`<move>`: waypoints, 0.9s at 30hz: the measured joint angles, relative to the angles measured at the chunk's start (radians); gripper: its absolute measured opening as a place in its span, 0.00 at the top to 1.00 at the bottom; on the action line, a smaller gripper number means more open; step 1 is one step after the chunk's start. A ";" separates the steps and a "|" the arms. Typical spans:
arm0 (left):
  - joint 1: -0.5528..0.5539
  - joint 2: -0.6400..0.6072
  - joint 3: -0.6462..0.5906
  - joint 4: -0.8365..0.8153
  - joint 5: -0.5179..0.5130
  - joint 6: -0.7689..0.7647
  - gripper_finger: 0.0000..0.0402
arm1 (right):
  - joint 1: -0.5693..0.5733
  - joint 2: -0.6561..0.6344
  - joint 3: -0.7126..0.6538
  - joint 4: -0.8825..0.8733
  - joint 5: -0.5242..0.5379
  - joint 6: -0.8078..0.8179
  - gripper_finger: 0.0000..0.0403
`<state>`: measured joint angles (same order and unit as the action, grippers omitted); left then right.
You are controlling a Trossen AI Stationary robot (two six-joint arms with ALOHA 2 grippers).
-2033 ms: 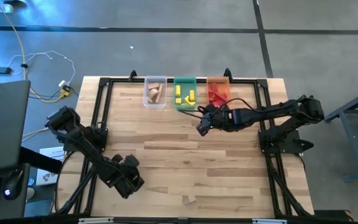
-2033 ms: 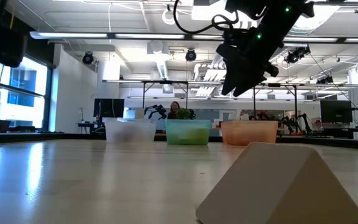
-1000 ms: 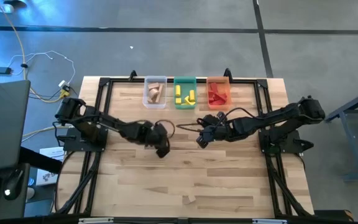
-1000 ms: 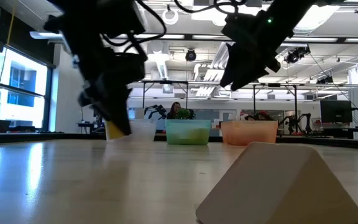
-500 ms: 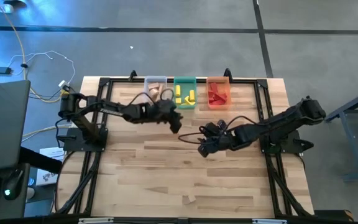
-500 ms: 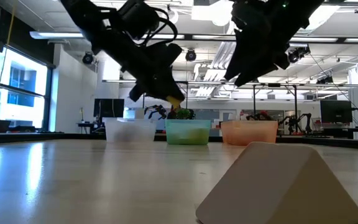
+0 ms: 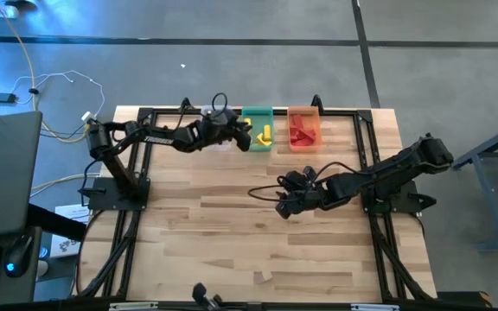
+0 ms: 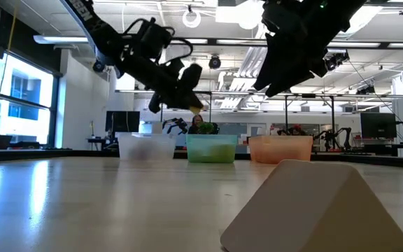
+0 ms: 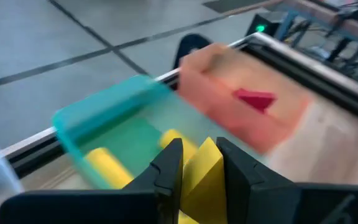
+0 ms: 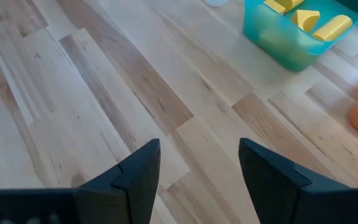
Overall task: Sort & place blocks by color
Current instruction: Put the yellow block into the green transparent bin, then put the brown block into the white transparent bin
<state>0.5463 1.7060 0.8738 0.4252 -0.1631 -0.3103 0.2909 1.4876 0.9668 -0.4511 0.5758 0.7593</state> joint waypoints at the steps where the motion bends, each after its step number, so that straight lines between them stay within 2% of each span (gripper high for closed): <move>1: 0.010 0.010 0.000 0.000 0.001 0.000 0.86 | 0.000 0.000 0.000 0.000 0.001 0.000 0.49; 5: 0.035 0.054 0.000 0.011 0.017 0.000 0.83 | 0.000 0.000 0.000 0.000 0.019 0.000 0.49; 9: 0.048 0.095 0.000 0.064 0.091 -0.007 0.80 | 0.000 0.000 0.000 0.000 0.019 0.000 0.49; 15: 0.049 0.142 0.000 0.156 0.080 -0.019 0.79 | 0.000 0.000 0.000 0.000 0.010 0.000 0.49; 20: 0.049 0.136 -0.001 0.154 0.102 -0.018 0.75 | 0.000 0.000 0.000 -0.001 0.002 0.000 0.49; 27: 0.049 0.068 -0.001 0.131 0.131 0.032 0.63 | 0.000 0.000 0.000 0.012 -0.029 -0.031 0.49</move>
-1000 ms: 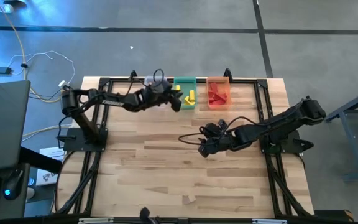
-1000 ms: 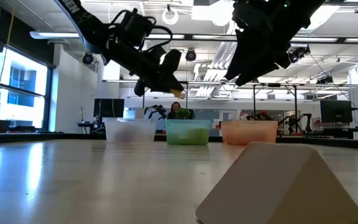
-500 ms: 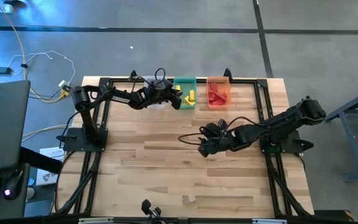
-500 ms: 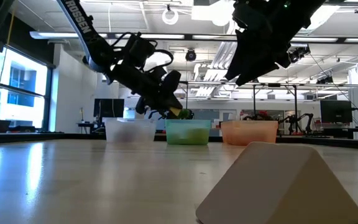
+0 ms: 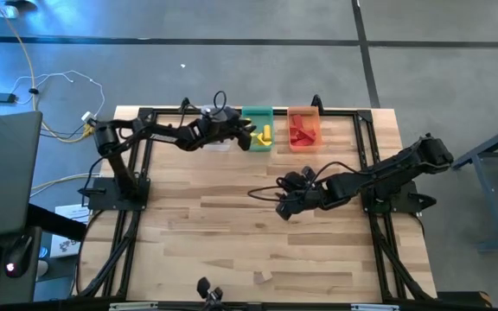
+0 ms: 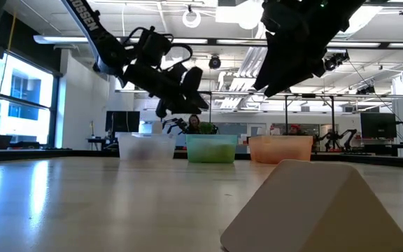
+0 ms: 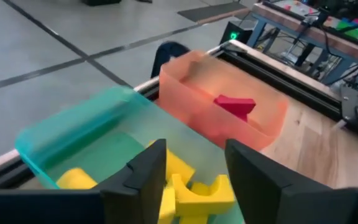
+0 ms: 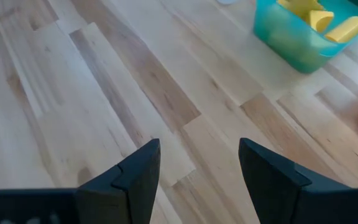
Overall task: Sort & place blocks by color
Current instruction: Put the brown block into the white transparent bin
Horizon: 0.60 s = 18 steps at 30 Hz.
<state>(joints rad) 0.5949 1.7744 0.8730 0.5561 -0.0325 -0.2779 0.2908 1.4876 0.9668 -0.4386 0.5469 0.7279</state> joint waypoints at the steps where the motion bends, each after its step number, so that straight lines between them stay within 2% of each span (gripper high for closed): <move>1: 0.000 -0.014 0.000 -0.012 0.000 0.001 0.61 | 0.000 0.000 0.000 0.005 -0.005 -0.008 0.49; 5: 0.000 -0.080 0.000 -0.087 0.035 0.000 0.56 | 0.000 0.000 0.000 0.053 -0.047 -0.049 0.49; 11: -0.022 -0.227 0.000 -0.281 0.122 -0.057 0.56 | 0.006 0.000 0.000 0.194 -0.134 -0.163 0.49; 18: -0.177 -0.375 0.000 -0.529 0.096 -0.062 0.57 | 0.054 0.000 0.000 0.364 -0.188 -0.316 0.49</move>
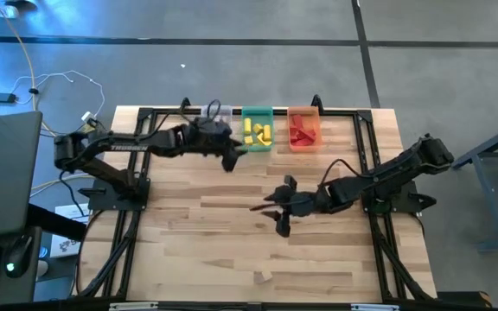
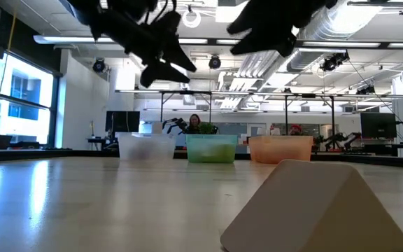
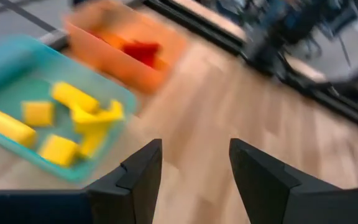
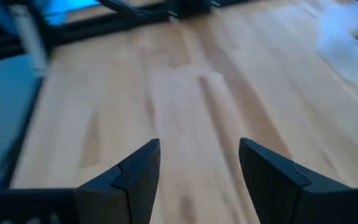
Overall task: Sort & place blocks by color
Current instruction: Put the brown block into the white transparent bin
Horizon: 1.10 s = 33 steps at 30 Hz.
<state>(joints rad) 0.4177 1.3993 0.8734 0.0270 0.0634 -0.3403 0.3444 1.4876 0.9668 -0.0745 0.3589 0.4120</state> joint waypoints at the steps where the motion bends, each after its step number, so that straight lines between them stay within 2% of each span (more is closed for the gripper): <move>1: -0.027 -0.018 0.000 -0.033 -0.005 0.001 0.57 | 0.008 0.000 0.000 0.022 -0.014 -0.015 0.49; 5: -0.134 -0.083 0.000 -0.148 -0.064 -0.001 0.57 | 0.037 0.000 0.000 0.120 -0.086 -0.065 0.49; 12: -0.329 -0.173 0.000 -0.352 -0.277 -0.050 0.57 | 0.057 0.000 0.000 0.289 -0.110 -0.090 0.49; 17: -0.429 -0.211 0.000 -0.494 -0.412 -0.121 0.57 | 0.057 0.000 0.000 0.346 -0.187 -0.107 0.49; 23: -0.482 -0.235 0.000 -0.626 -0.442 -0.208 0.57 | 0.083 0.048 0.001 0.416 -0.204 -0.161 0.49; 33: -0.492 -0.236 -0.010 -0.662 -0.443 -0.262 0.57 | 0.163 0.154 0.001 0.446 -0.255 -0.263 0.49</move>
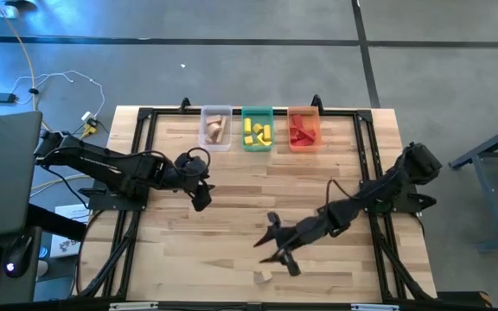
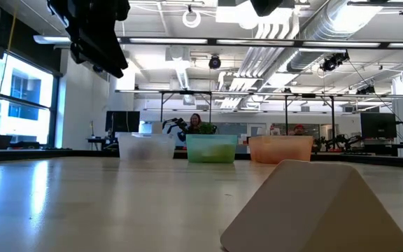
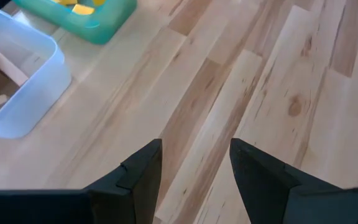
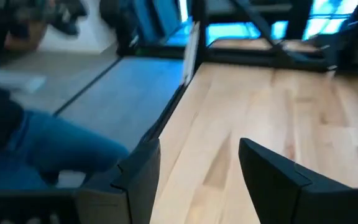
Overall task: Sort & place blocks by color
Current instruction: Put the brown block into the white transparent bin
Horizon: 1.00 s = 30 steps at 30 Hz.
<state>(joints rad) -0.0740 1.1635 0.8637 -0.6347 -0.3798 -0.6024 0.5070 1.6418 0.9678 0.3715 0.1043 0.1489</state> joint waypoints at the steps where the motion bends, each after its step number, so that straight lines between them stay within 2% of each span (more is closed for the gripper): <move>1: 0.000 0.001 -0.001 -0.005 0.000 -0.007 0.57 | 0.006 0.015 0.000 0.000 -0.011 -0.013 0.49; 10: 0.000 0.001 -0.001 -0.005 -0.005 -0.032 0.57 | 0.065 0.160 0.000 0.007 -0.035 0.013 0.49; 17: 0.001 0.001 -0.001 -0.005 -0.047 -0.052 0.57 | 0.119 0.246 0.000 0.020 -0.035 0.034 0.49; 26: 0.002 0.001 -0.001 0.010 -0.051 -0.076 0.57 | 0.135 0.337 0.001 0.080 0.039 0.072 0.49; 30: 0.002 0.001 -0.001 0.011 -0.051 -0.076 0.57 | 0.136 0.373 0.001 0.125 0.033 0.091 0.49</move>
<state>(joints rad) -0.0723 1.1645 0.8627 -0.6237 -0.4312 -0.6786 0.6427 2.0147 0.9684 0.4968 0.1371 0.2396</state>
